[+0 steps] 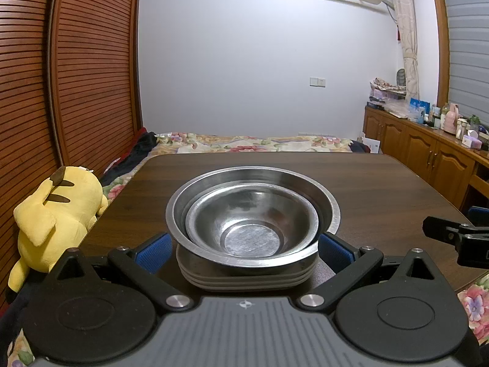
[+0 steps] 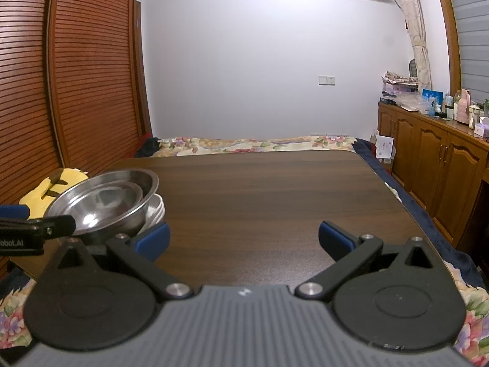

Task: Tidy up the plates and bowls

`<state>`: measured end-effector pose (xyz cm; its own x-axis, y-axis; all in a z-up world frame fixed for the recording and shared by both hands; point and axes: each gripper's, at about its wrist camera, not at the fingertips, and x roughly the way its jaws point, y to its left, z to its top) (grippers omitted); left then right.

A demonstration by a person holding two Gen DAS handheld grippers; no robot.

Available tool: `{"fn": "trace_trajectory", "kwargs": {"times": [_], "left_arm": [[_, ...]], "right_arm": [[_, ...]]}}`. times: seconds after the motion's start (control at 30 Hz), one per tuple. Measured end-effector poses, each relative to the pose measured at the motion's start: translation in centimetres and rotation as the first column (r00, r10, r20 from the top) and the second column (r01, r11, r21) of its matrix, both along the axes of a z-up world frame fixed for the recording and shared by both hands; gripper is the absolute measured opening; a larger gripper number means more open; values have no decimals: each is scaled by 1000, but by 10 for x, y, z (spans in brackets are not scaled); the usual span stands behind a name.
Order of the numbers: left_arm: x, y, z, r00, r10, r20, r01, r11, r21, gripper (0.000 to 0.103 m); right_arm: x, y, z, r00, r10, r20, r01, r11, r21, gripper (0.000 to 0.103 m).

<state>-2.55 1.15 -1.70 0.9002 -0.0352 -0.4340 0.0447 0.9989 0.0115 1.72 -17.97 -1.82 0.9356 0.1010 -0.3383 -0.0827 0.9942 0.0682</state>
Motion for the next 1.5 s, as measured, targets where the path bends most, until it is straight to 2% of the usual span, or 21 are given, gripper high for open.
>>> {"fn": "trace_trajectory", "kwargs": {"times": [1.5], "left_arm": [[0, 1, 0, 1000, -1, 1, 1, 1000, 0, 103]], "right_arm": [[-1, -2, 0, 1000, -12, 6, 12, 1000, 12, 103]]}}
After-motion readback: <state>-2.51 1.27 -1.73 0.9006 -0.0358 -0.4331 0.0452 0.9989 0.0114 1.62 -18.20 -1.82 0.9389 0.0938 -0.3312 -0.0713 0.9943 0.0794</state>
